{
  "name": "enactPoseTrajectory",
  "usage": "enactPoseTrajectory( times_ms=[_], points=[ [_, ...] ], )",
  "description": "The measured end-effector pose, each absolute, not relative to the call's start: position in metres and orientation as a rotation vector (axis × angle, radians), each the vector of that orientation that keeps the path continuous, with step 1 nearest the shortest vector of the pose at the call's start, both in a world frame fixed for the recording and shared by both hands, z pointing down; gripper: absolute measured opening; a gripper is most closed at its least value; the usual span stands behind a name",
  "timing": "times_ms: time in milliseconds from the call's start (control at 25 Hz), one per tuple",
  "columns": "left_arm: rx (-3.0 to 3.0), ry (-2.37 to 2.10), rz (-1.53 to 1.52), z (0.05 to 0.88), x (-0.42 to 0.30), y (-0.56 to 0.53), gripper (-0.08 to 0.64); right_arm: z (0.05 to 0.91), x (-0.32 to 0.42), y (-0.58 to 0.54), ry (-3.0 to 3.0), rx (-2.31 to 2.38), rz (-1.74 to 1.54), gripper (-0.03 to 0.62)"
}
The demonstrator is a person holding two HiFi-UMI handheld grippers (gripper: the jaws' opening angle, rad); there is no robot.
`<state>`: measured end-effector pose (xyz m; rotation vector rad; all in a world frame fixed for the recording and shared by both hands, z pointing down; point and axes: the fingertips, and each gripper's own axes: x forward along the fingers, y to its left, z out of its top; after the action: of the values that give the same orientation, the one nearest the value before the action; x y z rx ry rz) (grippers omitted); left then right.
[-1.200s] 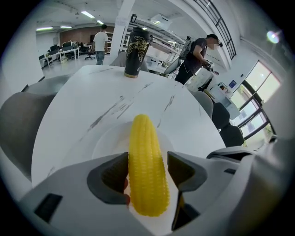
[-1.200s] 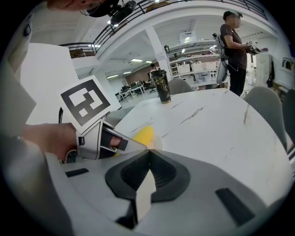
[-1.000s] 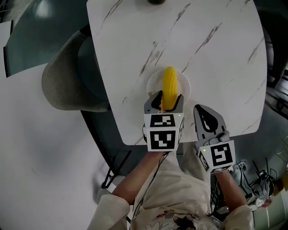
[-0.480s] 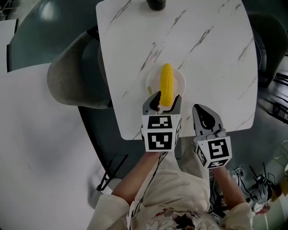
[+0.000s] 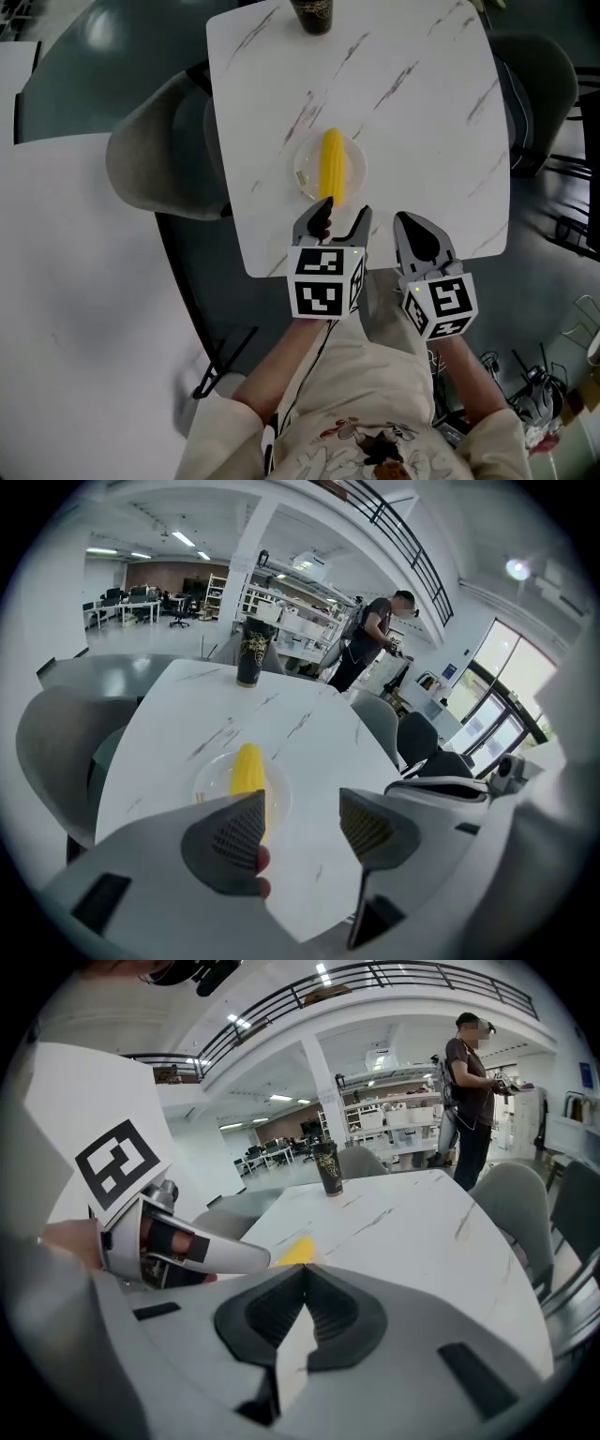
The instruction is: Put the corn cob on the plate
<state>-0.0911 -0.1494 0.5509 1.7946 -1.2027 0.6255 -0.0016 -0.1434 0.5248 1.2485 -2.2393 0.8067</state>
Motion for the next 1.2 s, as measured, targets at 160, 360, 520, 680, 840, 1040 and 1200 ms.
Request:
enactPoseTrajectory(
  times_ms=[160,360,520,680,840,1040,1200],
  points=[
    [1.802,-1.229,0.606,0.533,-0.087,-0.134,0.189,0.51,0.002,-0.134,-2.25,1.263,0.814,0.005],
    [1.806,-1.273,0.586,0.512,-0.085,-0.116,0.156,0.493,-0.003,-0.119,-2.293,1.222,0.797,0.005],
    [1.798,-1.317,0.587,0.5,-0.083,-0.099,0.127,0.48,-0.004,-0.107,-2.316,1.205,0.805,0.005],
    [1.784,-1.349,0.58,0.486,-0.081,-0.082,0.071,0.467,-0.003,-0.094,-2.333,1.193,0.818,0.005],
    [1.781,-1.331,0.537,0.478,-0.073,-0.06,0.009,0.457,-0.001,-0.077,-2.367,1.125,0.799,0.006],
    [1.776,-1.337,0.521,0.467,-0.067,-0.033,0.009,0.443,0.013,-0.062,-2.375,1.136,0.781,0.006],
    [1.789,-1.359,0.498,0.454,-0.065,-0.024,0.009,0.431,0.018,-0.058,-2.401,1.147,0.763,0.005]
  ],
)
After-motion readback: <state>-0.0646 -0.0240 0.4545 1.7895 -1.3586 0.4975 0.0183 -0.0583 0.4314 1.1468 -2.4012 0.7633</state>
